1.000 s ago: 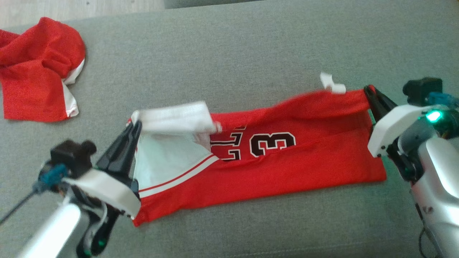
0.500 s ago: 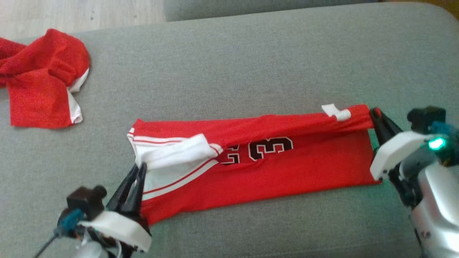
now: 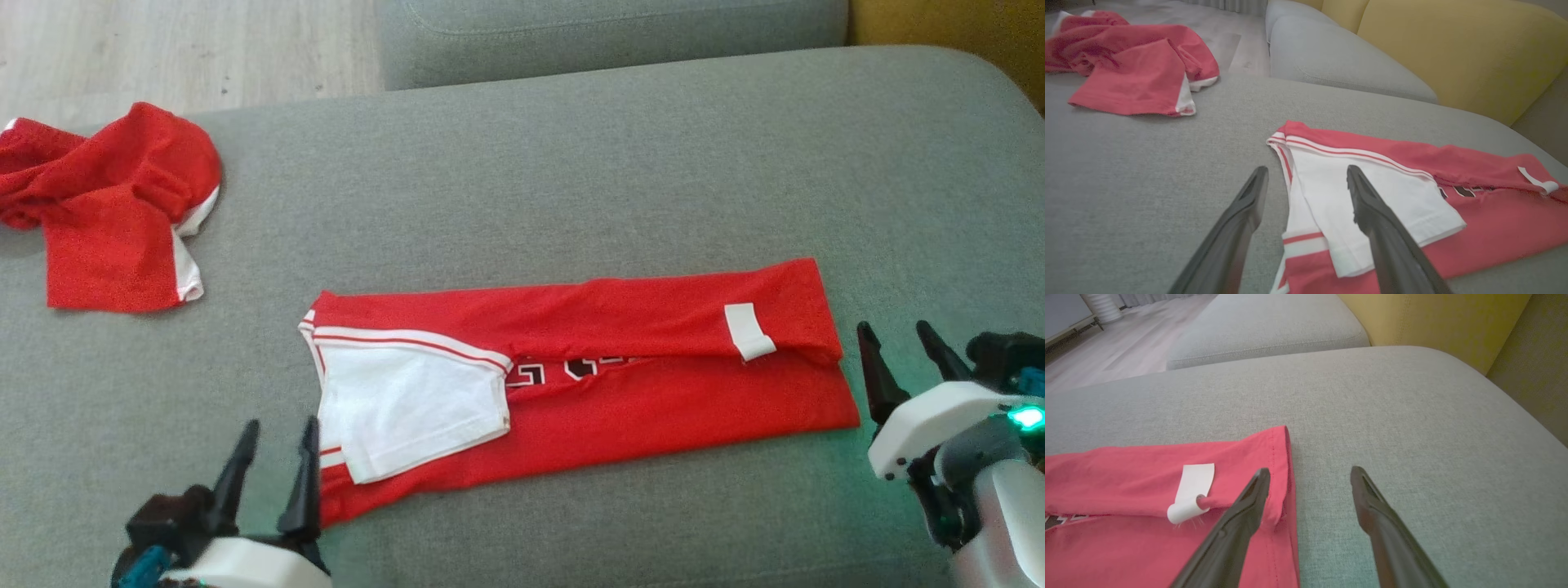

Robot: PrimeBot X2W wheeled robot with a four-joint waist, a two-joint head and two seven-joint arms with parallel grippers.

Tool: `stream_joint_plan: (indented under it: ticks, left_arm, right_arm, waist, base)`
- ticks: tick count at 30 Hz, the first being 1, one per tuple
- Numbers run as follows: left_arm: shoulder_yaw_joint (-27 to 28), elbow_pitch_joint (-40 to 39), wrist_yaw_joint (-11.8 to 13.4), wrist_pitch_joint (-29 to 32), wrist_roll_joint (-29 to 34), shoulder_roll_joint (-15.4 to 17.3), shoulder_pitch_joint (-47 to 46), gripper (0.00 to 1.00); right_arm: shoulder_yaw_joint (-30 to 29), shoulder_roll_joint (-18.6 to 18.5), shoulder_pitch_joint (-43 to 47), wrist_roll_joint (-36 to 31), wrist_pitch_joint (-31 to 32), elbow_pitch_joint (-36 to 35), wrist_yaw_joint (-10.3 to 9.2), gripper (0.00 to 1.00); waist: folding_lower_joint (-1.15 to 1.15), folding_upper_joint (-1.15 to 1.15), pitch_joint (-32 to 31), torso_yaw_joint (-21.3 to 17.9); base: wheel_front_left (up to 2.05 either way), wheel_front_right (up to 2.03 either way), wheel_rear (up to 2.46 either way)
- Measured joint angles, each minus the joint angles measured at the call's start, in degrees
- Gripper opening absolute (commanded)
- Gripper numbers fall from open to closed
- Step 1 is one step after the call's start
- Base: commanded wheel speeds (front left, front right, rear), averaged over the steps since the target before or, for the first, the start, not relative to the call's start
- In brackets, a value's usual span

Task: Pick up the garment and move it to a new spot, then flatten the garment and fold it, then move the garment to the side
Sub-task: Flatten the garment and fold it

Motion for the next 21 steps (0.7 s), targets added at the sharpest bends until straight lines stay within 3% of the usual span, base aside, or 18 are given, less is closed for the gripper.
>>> stream_joint_plan:
  ticks: [9,21]
  left_arm:
    - [3.98,-3.52,3.36,-0.92,1.87,-1.81,0.69,1.0]
    - [5.56,-5.48,4.85,-0.99,4.12,-1.88,2.41,1.0]
  right_arm:
    - [-3.6,3.15,-0.58,-2.54,4.67,0.34,0.0,1.0]
    - [-7.82,3.46,-2.89,-7.42,8.93,10.38,0.0,1.0]
  waist:
    - [0.0,0.0,-0.75,2.69]
    - [0.01,0.0,0.7,7.78]
  base:
    - [0.0,0.0,0.0]
    - [0.0,0.0,0.0]
